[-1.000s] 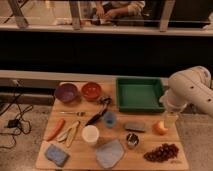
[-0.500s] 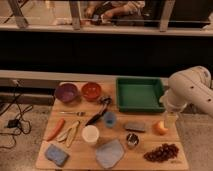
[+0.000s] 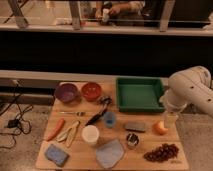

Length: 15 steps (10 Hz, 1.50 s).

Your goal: Place towel in purple bowl

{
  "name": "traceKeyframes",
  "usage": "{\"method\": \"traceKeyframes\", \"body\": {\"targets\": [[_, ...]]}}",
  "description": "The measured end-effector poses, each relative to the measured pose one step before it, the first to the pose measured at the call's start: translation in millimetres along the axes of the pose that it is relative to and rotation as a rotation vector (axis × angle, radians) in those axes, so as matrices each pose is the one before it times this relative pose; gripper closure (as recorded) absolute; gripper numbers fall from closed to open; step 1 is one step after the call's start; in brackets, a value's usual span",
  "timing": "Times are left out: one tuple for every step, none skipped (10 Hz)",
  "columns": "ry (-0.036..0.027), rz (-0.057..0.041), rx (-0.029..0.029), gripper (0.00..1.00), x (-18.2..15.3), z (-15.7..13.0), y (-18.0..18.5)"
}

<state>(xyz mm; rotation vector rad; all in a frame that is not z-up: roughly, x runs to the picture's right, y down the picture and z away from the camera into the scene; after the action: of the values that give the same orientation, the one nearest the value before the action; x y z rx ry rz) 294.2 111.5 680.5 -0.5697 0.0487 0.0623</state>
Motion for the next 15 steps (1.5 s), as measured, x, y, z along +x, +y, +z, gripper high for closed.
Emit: {"method": "traceKeyframes", "body": {"targets": [[0.00073, -0.00457, -0.00338, 0.20, -0.52, 1.18, 2.36], [0.00043, -0.01244, -0.00065, 0.20, -3.47, 2.39, 4.53], [0.00113, -0.01912, 0.00117, 0.20, -6.47, 2.78, 6.05], [0.00133, -0.01408, -0.00066, 0.20, -5.38, 2.41, 4.73], [0.00189, -0.02607, -0.00307, 0.20, -10.61, 3.66, 9.73], [0.00313, -0.03063, -0.00552, 0.20, -11.53, 3.86, 13.20], [0.00070, -0.02118, -0.00466, 0.20, -6.86, 2.81, 8.26], [-0.00121, -0.03807, -0.00779, 0.20, -11.25, 4.21, 11.17], [0.00007, -0.02236, -0.00508, 0.20, -6.10, 1.83, 8.24], [-0.00118, -0.02287, -0.00530, 0.20, -6.69, 1.72, 10.58], [0.00032, -0.03340, -0.00902, 0.20, -8.17, 3.45, 10.74], [0.00007, -0.02226, -0.00378, 0.20, -6.47, 1.66, 5.12], [-0.00693, -0.02483, -0.01194, 0.20, -8.87, 3.92, 10.38], [-0.00218, -0.02047, -0.00466, 0.20, -5.11, 2.79, 5.52], [-0.00380, -0.03490, -0.00448, 0.20, -8.13, 3.28, 5.71]]}}
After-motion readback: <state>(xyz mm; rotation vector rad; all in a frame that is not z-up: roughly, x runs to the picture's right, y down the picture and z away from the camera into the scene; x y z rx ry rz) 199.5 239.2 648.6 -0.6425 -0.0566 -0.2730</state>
